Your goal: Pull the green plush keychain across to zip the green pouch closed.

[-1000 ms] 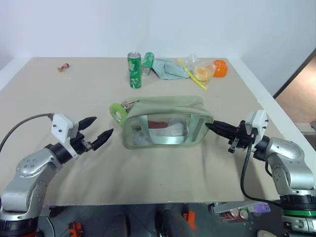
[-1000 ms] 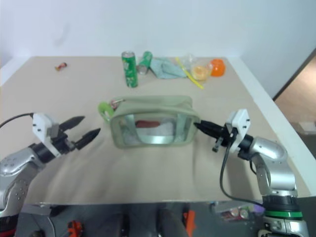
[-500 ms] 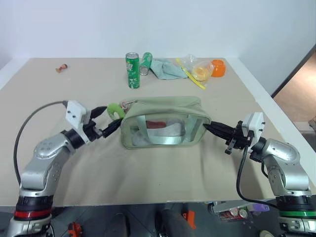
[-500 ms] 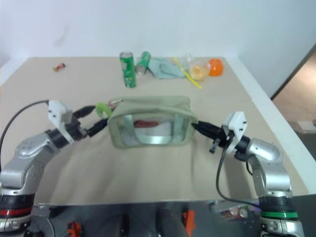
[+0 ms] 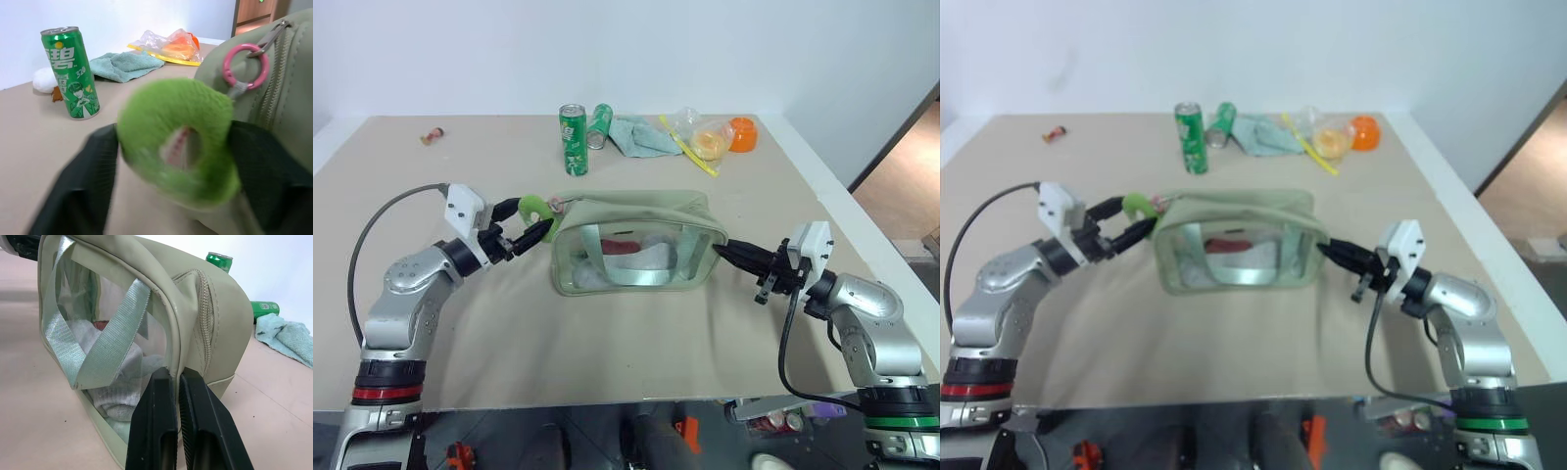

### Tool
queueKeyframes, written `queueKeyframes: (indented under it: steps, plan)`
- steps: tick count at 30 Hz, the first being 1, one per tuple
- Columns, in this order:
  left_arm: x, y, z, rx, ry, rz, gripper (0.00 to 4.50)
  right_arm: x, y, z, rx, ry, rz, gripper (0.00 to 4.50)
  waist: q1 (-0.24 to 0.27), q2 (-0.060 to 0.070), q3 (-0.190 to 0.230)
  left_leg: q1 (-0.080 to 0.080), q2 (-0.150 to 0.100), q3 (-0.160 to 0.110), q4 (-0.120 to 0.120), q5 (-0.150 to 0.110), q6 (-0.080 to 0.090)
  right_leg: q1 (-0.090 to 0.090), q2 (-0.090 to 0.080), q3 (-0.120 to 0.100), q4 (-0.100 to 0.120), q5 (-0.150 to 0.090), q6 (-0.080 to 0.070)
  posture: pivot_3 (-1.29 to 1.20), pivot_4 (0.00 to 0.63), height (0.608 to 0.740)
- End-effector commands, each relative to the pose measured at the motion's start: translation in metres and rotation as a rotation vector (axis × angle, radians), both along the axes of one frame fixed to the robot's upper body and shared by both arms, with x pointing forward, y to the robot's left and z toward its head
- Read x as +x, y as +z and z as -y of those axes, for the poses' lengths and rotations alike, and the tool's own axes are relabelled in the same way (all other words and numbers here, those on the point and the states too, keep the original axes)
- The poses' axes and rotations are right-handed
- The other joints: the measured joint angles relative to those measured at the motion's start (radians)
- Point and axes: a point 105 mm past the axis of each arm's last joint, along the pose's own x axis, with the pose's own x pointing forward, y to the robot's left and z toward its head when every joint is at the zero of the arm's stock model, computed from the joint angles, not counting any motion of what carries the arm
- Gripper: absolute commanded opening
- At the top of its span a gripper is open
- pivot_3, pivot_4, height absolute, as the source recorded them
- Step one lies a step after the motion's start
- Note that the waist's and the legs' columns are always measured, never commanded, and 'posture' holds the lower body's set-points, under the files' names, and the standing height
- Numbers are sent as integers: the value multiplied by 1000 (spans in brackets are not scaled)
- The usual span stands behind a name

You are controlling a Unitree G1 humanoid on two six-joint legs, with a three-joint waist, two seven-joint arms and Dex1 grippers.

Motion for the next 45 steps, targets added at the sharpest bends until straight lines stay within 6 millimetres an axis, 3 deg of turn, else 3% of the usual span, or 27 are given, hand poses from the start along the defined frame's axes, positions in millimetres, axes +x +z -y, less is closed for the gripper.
queueKeyframes:
  steps: [1, 6, 7, 16, 23, 28, 33, 43, 45]
  plan:
    - [0, 16, -4, -3, -3, 60, 1929, -3, 5, -9, -25, 32, 16, 0, 0, 0, 0, 0, 0, 0, 0, 0, 0, 0, 0, 0, 0, 0, 0, 0, 150, 740]
    - [-1, 21, -3, 6, -15, 77, 205, -3, 5, -9, -30, 33, 14, 0, 0, 0, 0, 0, 0, 0, 0, 0, 0, 0, 0, 0, 0, 0, 0, 0, 150, 740]
    - [-1, 21, -3, 7, -15, 80, 36, -3, 5, -9, -31, 33, 14, 0, 0, 0, 0, 0, 0, 0, 0, 0, 0, 0, 0, 0, 0, 0, 0, 0, 150, 740]
    - [-8, 68, 1, -8, -33, 224, 36, -3, 4, -9, -38, 39, 6, 0, 0, 0, 0, -1, 0, 0, 0, 0, 0, 0, 0, -1, 0, 0, 0, 0, 150, 740]
    - [-13, 104, 32, 49, -163, 320, 36, -2, 4, -8, -46, 40, 3, 0, -1, 0, 0, -1, -1, 0, 0, 0, 0, 0, 0, 0, 0, 0, 0, 0, 150, 740]
    - [-15, 97, 67, 163, -329, 310, 36, -2, 3, -9, -47, 42, 2, 0, -1, 0, 0, -1, -1, 0, 0, 0, -1, 0, 0, 0, 0, 0, 0, 0, 150, 740]
    - [-24, 90, 90, 238, -463, 307, 36, -2, 3, -8, -47, 40, 2, 0, -4, 0, 0, -1, -1, 0, 0, 0, -1, 0, 0, 1, 0, 0, 0, 0, 150, 740]
    - [-19, 84, 89, 417, -514, 327, 36, -3, 0, -6, -49, 33, 4, 0, -5, 0, 0, -1, -1, 0, 0, 0, 0, 0, 1, 0, 0, 0, 0, 0, 150, 740]
    - [-18, 85, 88, 420, -508, 337, 742, -4, 0, -6, -49, 33, 5, 0, -5, 0, 0, -1, -1, 0, 0, 0, 0, 0, 1, 1, 0, 0, 0, 0, 150, 740]
